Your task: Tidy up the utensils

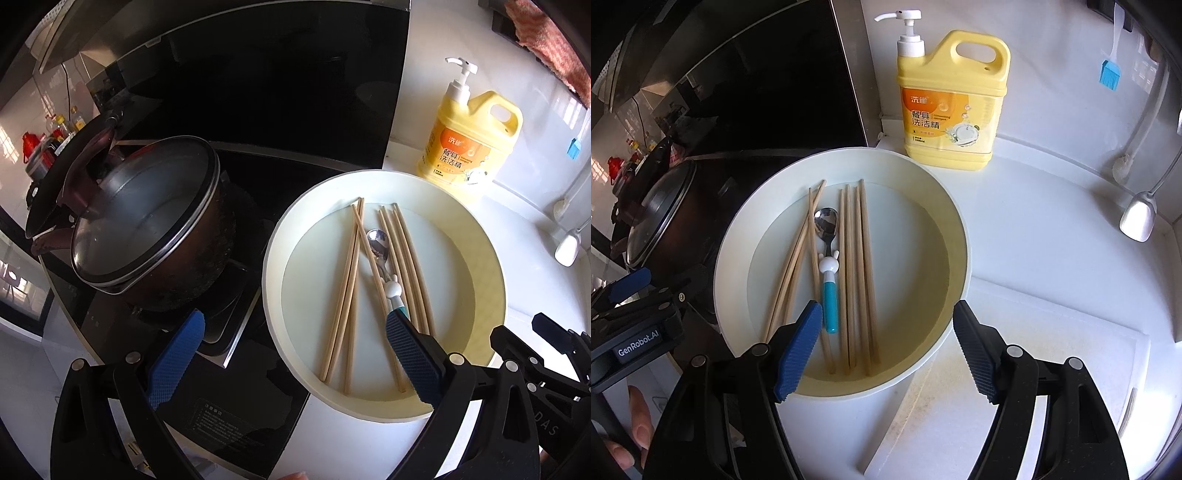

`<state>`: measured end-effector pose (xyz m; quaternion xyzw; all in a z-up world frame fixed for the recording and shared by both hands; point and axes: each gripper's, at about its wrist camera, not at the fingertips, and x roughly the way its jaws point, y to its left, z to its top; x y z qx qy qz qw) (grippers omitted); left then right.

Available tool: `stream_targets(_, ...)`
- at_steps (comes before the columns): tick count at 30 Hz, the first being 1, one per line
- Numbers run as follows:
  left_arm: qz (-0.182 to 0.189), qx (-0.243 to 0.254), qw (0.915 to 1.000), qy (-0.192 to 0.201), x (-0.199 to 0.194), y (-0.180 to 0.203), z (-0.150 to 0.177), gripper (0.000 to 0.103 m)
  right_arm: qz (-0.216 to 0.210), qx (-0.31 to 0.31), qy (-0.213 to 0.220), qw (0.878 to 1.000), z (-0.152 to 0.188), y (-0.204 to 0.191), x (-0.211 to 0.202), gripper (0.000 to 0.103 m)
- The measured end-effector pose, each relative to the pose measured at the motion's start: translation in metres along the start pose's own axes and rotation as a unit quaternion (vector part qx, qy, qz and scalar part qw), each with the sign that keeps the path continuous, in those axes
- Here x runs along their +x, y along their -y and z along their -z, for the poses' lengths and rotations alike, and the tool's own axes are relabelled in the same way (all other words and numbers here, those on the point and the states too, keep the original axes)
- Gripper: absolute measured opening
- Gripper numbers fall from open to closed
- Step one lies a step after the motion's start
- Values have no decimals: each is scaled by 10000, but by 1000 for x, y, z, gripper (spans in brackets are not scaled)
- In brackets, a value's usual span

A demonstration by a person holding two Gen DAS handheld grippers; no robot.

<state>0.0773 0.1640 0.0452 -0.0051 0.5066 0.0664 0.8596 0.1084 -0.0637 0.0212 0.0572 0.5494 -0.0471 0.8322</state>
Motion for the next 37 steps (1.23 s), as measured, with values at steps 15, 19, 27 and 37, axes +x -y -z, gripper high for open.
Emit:
stream_targets(15,51,-10,10000,-10,1,-2,0,97,39,-104,10,9999,0,-7,0,70)
stream_targets(19,42,-13,10000,-8,0,-2,0,97,40,-104,11,9999,0,-8,0,70)
stream_targets(27,148,43,9999,39,0,0,1,97,34,-96,3,9999,1,-12,1,70)
stream_targets(37,163,-126,9997,-150,6,-7,-3,97,23,-106,-3,9999,1,-13,2,70)
